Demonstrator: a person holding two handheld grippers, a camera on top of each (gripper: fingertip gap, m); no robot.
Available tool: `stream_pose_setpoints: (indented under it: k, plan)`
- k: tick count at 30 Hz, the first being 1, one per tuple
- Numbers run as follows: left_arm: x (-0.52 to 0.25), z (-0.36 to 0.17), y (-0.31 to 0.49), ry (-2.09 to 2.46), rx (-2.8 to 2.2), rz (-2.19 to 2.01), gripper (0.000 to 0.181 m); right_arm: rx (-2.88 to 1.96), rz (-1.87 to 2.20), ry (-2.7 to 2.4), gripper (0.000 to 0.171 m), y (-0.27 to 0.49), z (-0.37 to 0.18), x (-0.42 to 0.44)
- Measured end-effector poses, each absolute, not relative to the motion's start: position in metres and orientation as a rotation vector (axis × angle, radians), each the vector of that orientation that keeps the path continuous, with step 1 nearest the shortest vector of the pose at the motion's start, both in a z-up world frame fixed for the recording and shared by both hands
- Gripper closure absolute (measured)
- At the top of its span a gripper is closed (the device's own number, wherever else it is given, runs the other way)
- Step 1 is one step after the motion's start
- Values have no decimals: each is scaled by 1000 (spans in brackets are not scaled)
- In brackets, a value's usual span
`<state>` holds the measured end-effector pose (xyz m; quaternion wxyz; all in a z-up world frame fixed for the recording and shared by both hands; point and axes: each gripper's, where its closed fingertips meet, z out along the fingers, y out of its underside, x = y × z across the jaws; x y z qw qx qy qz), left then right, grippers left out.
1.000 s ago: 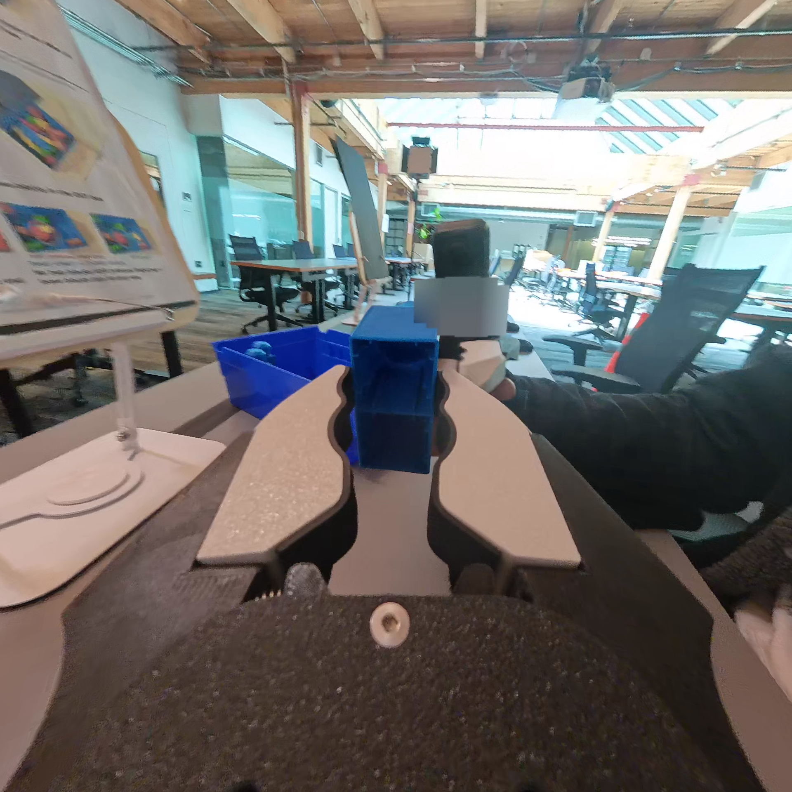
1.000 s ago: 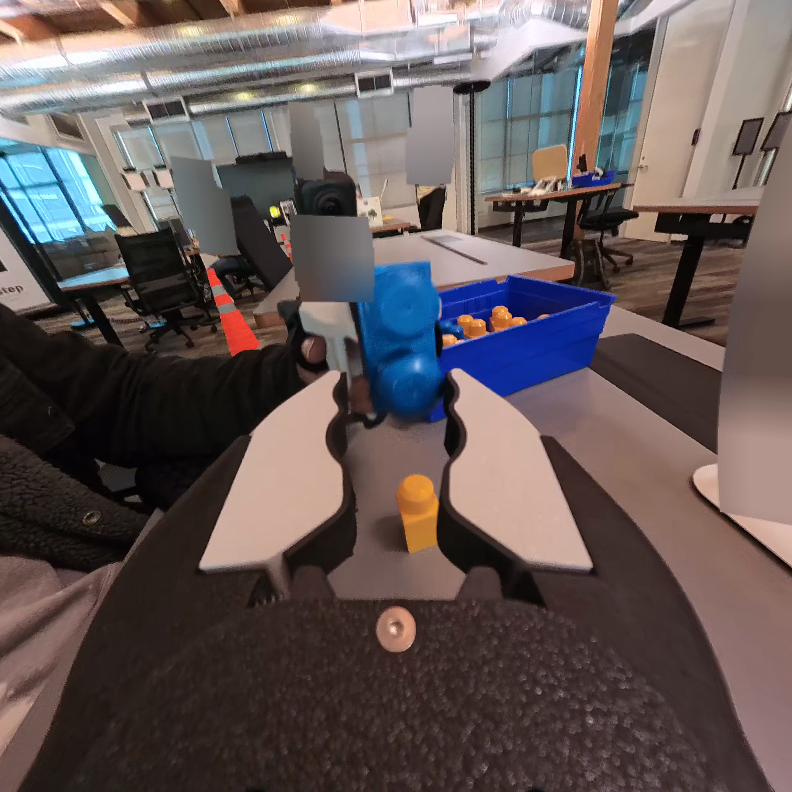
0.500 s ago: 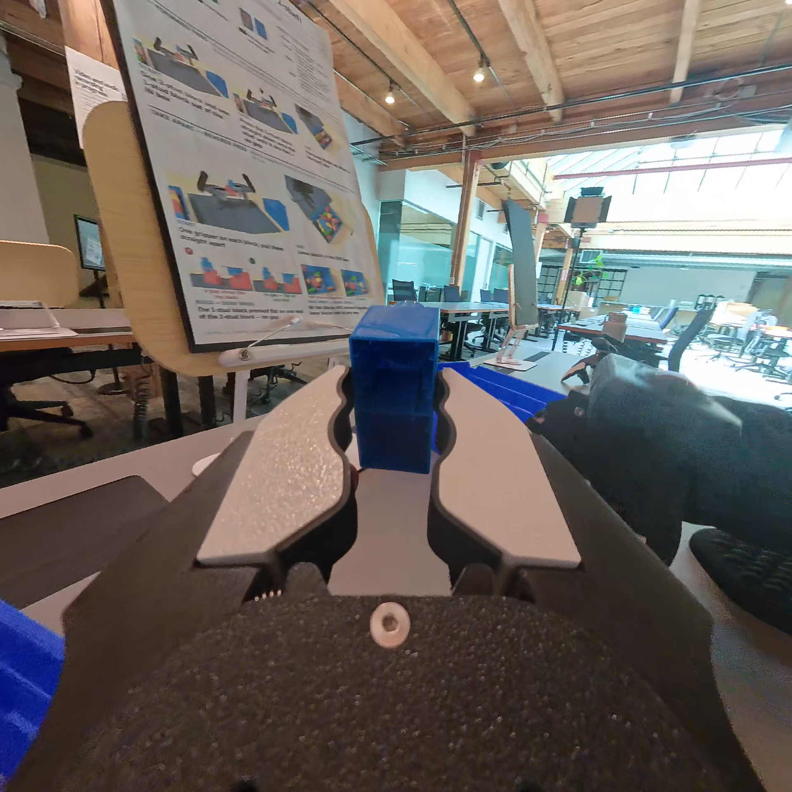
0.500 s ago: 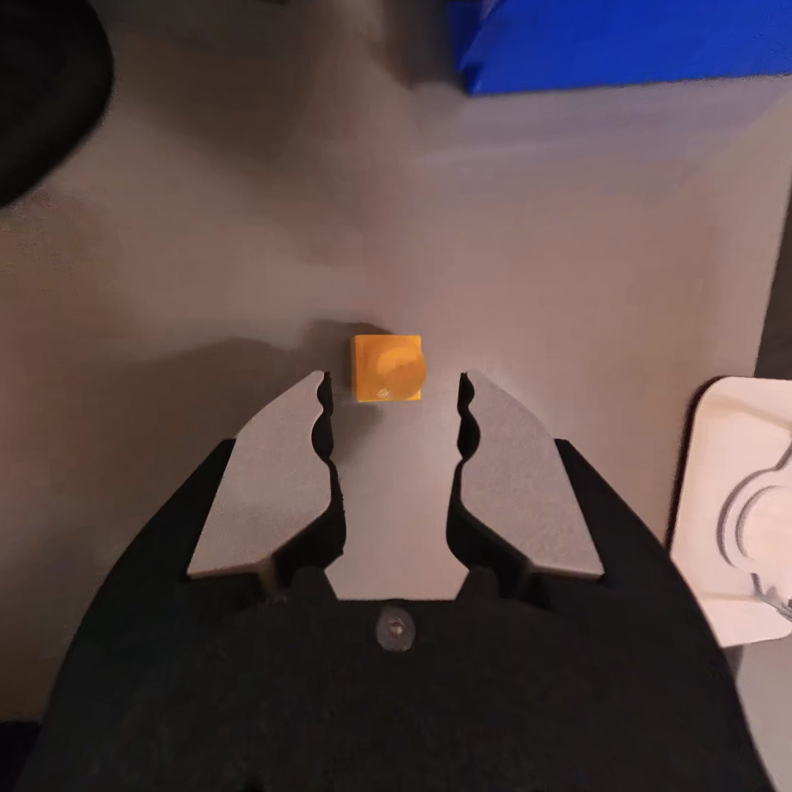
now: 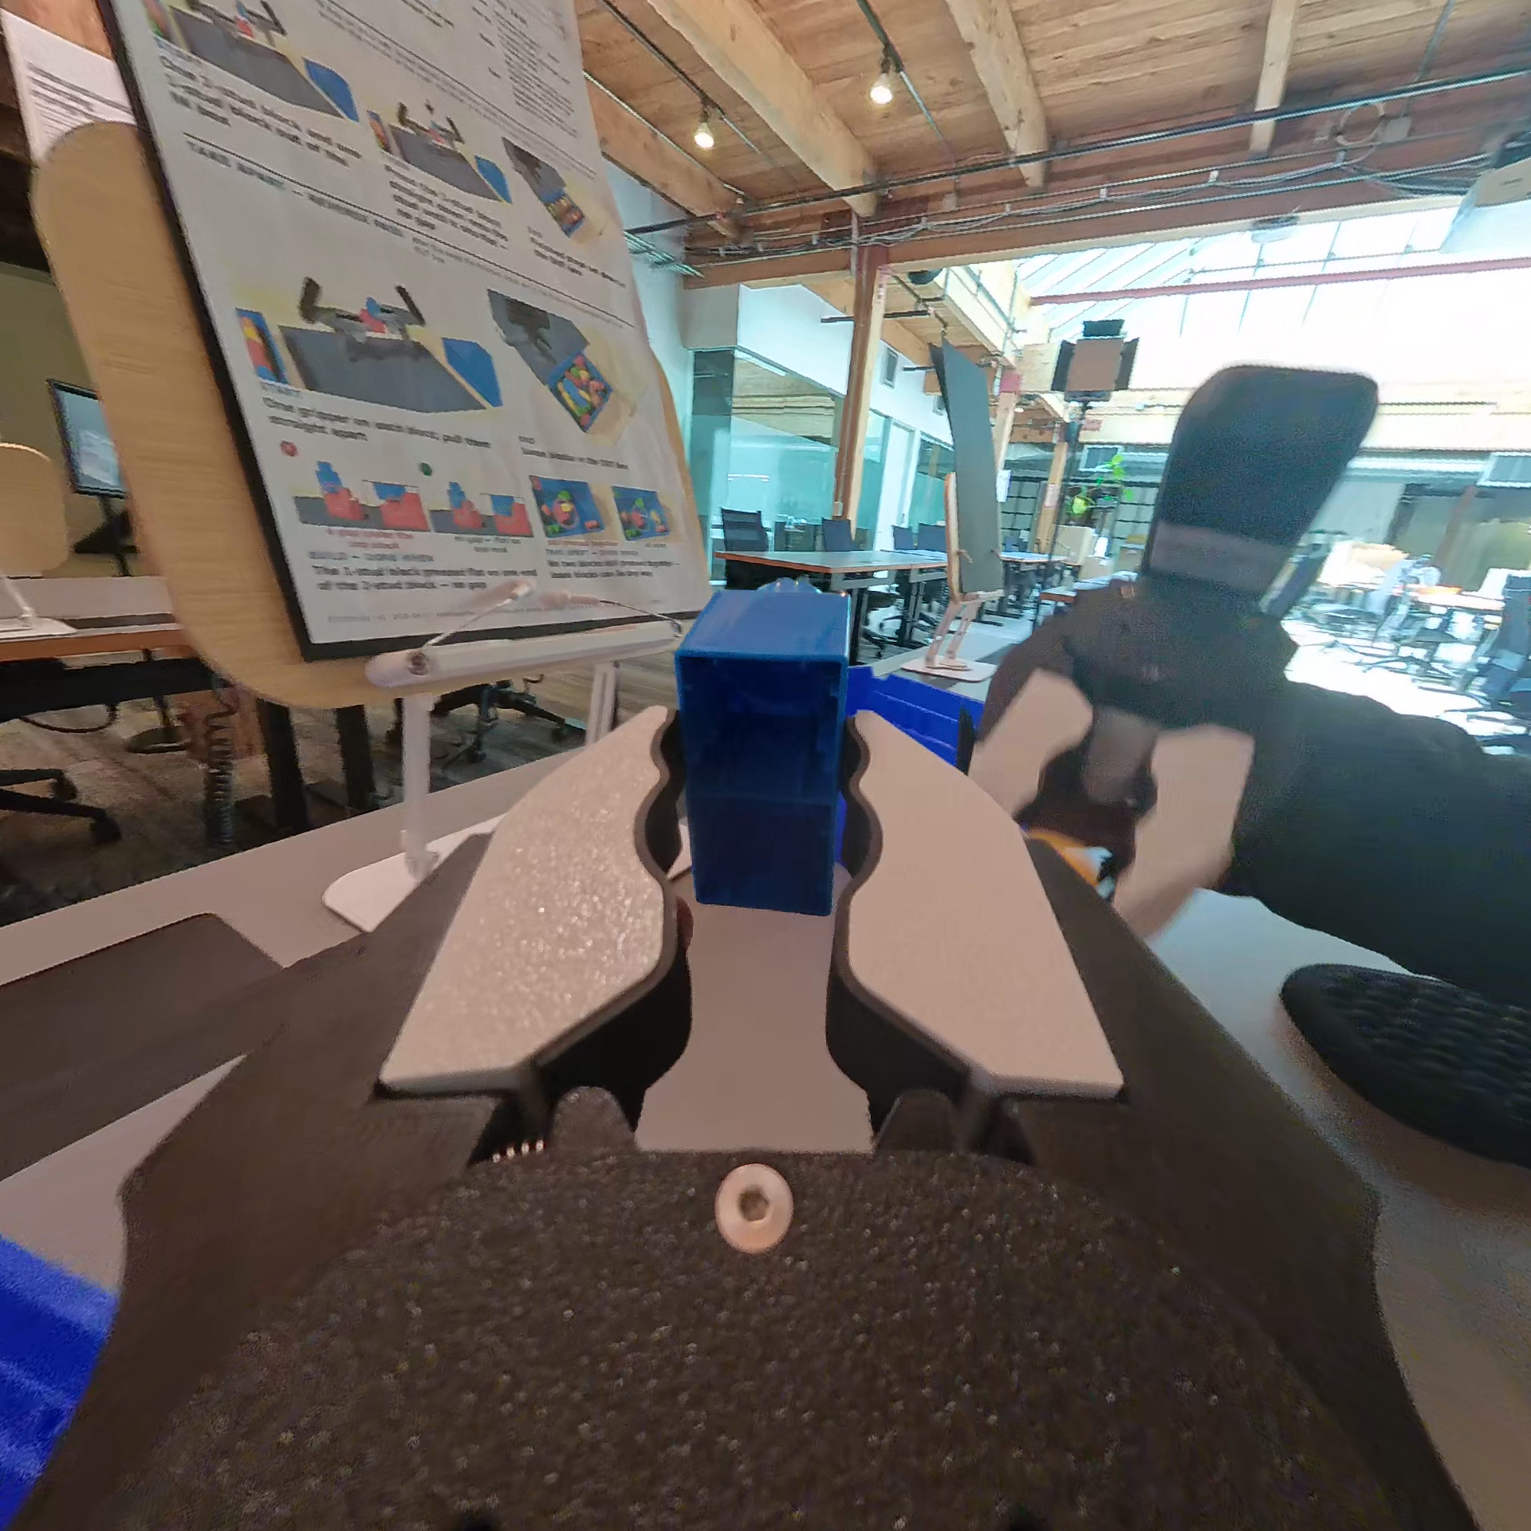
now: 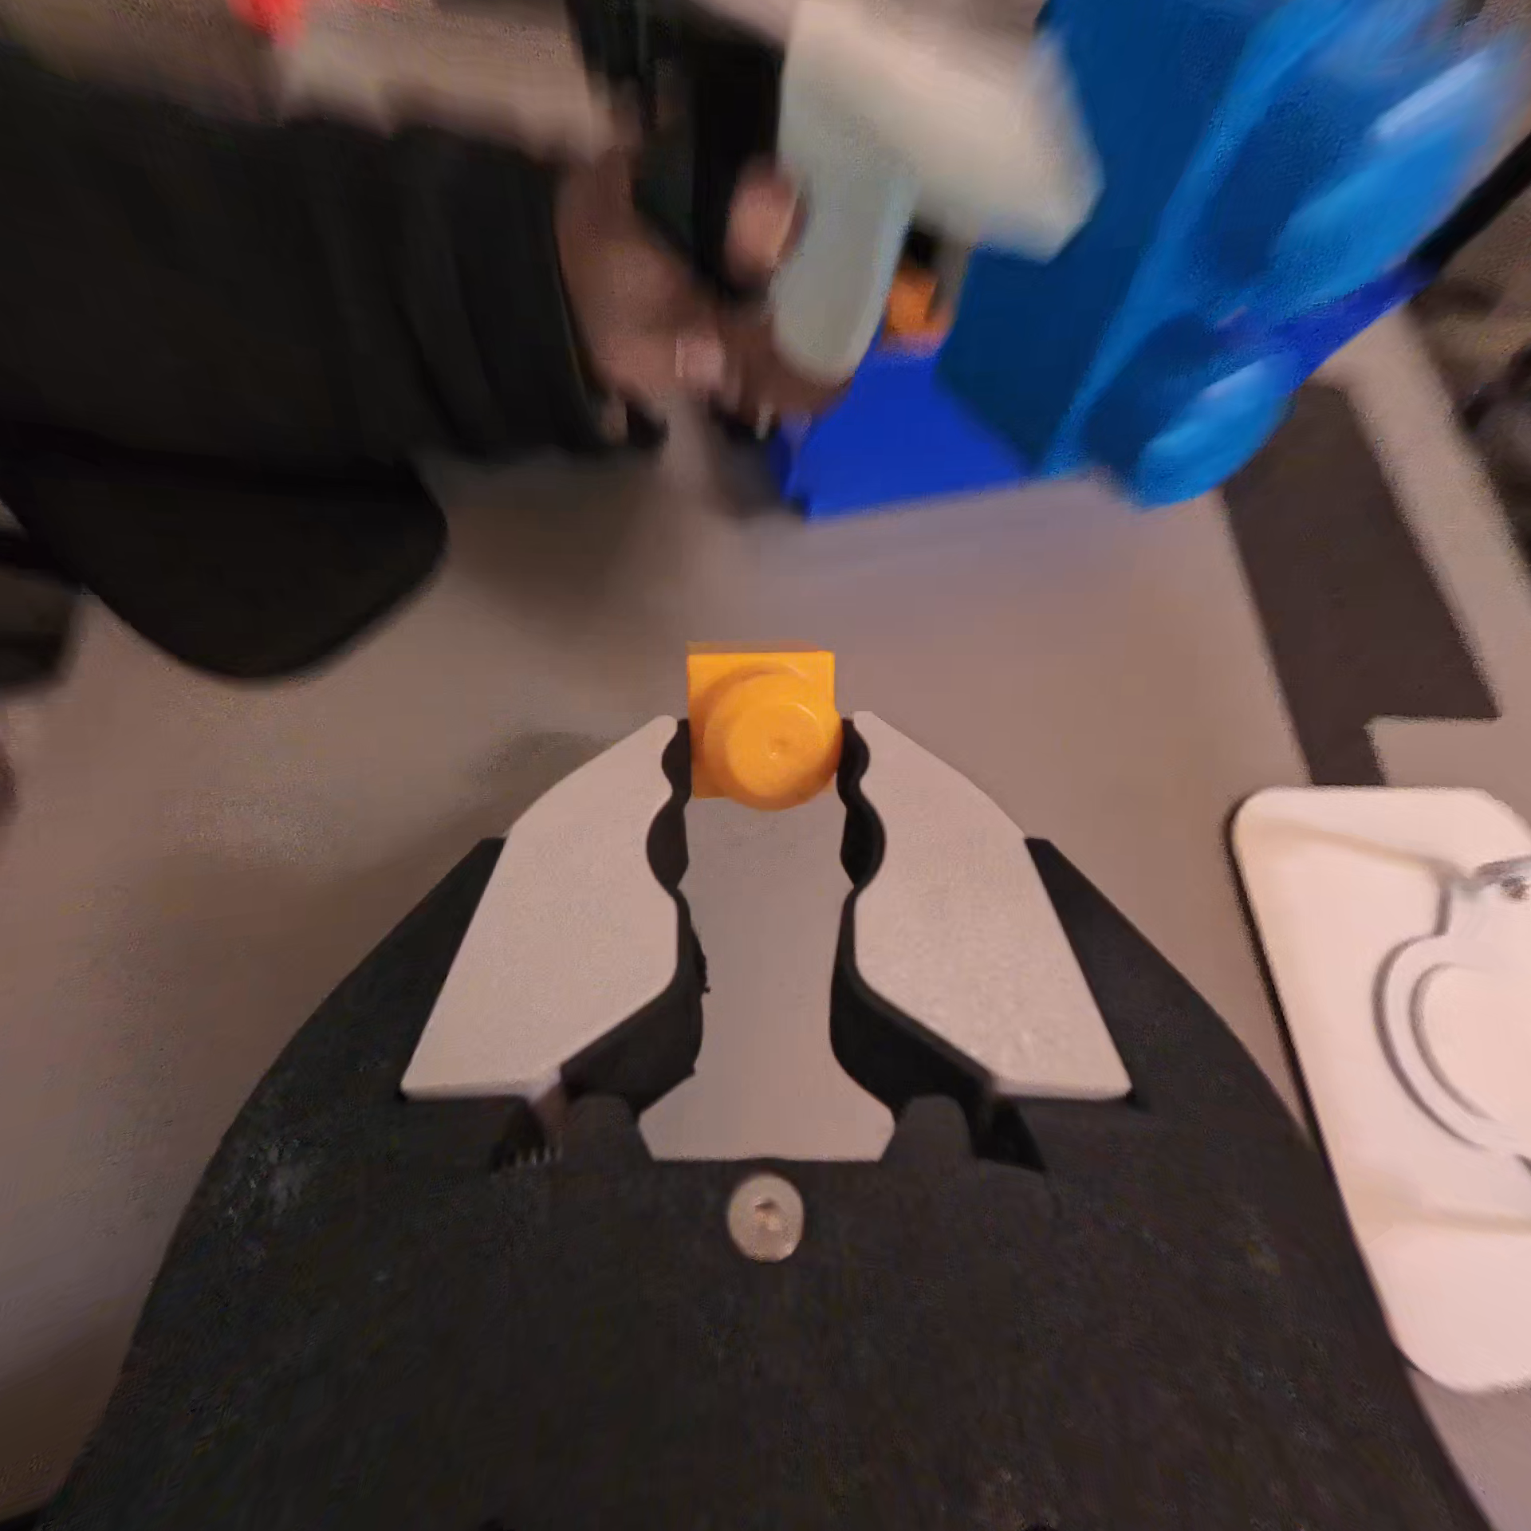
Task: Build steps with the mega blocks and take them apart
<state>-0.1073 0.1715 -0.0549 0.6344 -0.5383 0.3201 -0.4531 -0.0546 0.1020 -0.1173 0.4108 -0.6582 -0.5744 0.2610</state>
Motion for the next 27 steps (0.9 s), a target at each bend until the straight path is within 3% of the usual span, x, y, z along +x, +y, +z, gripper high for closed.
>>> stream_pose_setpoints:
  k: [1, 6, 27]
  plan:
    - [-104, -55, 168, 747, -1229, -1056, 146, -1571, 738, -1337, 137, 101, -94, -45]
    - [-82, -59, 144, 862, -1213, -1199, 145, -1327, 953, -912, 138, 103, -36, 15]
    - [-37, -80, 98, 1077, -1222, -1364, 145, -1268, 1150, -823, 138, 92, -63, 8]
